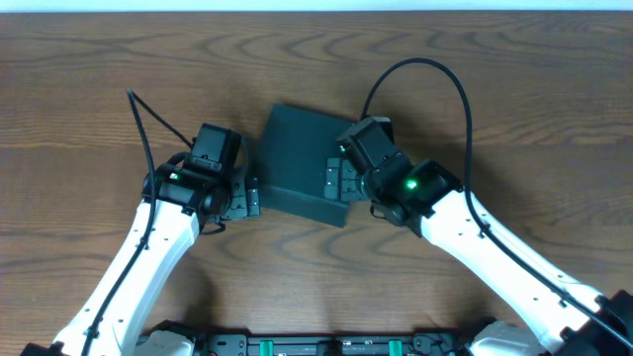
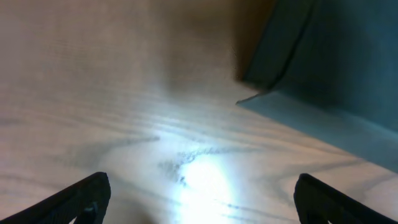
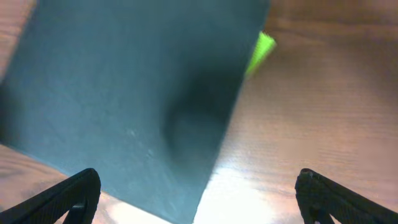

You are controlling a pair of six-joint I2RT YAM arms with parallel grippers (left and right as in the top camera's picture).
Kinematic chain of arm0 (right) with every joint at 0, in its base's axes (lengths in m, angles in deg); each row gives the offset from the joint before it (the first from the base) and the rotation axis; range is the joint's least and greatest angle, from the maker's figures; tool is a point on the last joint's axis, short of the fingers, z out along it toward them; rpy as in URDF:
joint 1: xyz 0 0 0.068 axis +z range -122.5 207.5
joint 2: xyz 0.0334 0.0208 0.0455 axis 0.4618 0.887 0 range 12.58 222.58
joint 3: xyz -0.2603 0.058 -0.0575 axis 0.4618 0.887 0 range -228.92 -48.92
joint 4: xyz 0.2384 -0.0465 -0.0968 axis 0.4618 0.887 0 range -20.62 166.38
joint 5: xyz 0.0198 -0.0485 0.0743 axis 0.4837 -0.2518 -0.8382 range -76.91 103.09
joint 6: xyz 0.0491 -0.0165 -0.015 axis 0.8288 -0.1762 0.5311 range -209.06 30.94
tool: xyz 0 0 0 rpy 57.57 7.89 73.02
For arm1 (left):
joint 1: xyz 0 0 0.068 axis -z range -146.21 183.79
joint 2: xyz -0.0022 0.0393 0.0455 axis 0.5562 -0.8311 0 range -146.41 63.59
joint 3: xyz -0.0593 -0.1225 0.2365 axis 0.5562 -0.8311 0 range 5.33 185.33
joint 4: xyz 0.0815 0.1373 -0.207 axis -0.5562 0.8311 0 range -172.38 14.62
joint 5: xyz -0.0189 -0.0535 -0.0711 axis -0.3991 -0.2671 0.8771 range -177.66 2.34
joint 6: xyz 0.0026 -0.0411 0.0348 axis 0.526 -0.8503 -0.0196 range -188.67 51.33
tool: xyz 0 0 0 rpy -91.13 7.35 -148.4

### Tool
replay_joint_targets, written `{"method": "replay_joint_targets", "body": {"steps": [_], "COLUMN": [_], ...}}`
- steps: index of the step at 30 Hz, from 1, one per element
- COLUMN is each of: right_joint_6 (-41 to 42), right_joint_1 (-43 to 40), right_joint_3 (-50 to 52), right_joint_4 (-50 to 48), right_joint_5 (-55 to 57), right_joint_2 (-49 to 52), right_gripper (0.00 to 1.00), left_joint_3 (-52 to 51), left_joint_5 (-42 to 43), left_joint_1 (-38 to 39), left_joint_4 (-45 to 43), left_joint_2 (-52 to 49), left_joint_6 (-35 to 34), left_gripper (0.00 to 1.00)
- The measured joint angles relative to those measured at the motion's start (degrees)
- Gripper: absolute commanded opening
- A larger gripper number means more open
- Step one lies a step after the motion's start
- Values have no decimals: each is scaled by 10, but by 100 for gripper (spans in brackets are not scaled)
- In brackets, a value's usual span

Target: Pack container

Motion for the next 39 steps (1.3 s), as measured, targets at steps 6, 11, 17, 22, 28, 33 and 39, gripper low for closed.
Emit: {"method": "replay_joint_targets", "body": {"steps": [6,11,17,22,28,33,39], "right_joint_6": [0,0,0,0,0,0,1], "right_joint_1": [12,12,12,12,12,12,12], "right_joint_3": [0,0,0,-10,-14,-14,-14], "right_joint_4": [-24,-26,-29,-31,-33,-38,-38], "right_joint_5": [0,4,17,21,21,21,21], "right_joint_2": [56,93,94,121,132,133,134], "right_gripper": [99,99,99,99,99,99,99], "left_joint_3": [-32,-82,-103,-103,-103,-103,-108], "left_joint_5": [-4,-7,-30,-47,-68,-85,-92], "left_joint_1": [0,0,0,0,0,0,0], "left_joint_4": [-10,-41,-60,-63,-65,-72,-105], "left_joint_2": [1,1,1,1,1,1,-11], "left_joint_6": [-21,-28,-36,-36,-36,-36,-36], "left_gripper": [95,95,95,95,95,95,95]}}
